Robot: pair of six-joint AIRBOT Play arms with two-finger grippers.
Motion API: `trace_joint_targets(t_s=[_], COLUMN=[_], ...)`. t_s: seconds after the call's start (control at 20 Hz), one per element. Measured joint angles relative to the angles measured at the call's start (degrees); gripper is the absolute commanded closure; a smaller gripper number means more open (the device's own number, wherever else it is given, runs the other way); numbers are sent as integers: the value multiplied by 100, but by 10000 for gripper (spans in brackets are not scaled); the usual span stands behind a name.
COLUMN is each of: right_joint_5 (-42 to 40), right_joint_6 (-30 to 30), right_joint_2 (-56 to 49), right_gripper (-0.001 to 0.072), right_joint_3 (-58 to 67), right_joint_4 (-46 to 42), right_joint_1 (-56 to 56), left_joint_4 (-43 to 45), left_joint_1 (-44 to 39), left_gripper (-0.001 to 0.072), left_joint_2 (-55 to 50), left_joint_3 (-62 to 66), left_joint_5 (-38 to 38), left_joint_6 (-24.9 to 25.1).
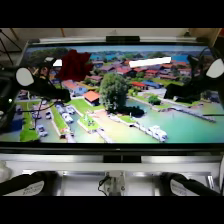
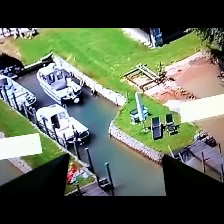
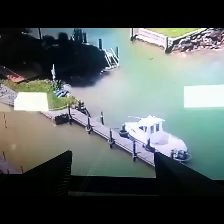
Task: Fold the shirts.
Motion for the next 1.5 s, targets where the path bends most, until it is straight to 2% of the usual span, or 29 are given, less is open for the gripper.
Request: trace_joint_targets(t_s=[0.2, 0.3, 0.5, 0.8, 0.9, 1.05, 1.1, 1.2, 1.25, 1.3, 1.5], right_joint_5=[-323, -538, -946, -1161, -1169, -1204, -1207, -1211, -1215, -1222, -1255], right_joint_6=[-4, -26, -31, -37, -37, -37, -37, -37, -37, -37, -116], right_joint_2=[0, 0, 0, -31, -33, -35, -35, -42, -44, -44, -46], right_gripper=[83, 83, 83, 83, 83, 84, 83, 83, 83, 84, 84], right_joint_3=[0, 0, 0, 0, 0, 0, 0, 0, 0, 0, 0], right_joint_4=[9, 9, 33, 48, 52, 55, 55, 55, 57, 57, 42], right_joint_1=[0, 0, 0, 0, 0, 0, 0, 0, 0, 0, 0], left_joint_4=[-568, -730, -820, -1047, -1528, -2124, -2249, -2387, -2448, -2496, -2708], left_joint_1=[-7, 9, 304, 997, 1088, 1060, 1023, 957, 927, 894, 852], left_gripper=[-13, 41, 40, 39, 39, 40, 71, 410, 523, 670, 676], left_joint_2=[-120, -221, -1058, -3499, -4063, -4638, -4769, -4962, -5036, -5080, -4957], left_joint_3=[0, 22, 767, 3093, 3536, 3832, 3880, 3928, 3943, 3956, 3978], left_joint_5=[914, 1532, 2520, 2371, 2437, 2745, 2868, 3032, 3108, 3195, 3421], left_joint_6=[-105, -133, -352, -979, -922, -546, -463, -358, -319, -293, -118])
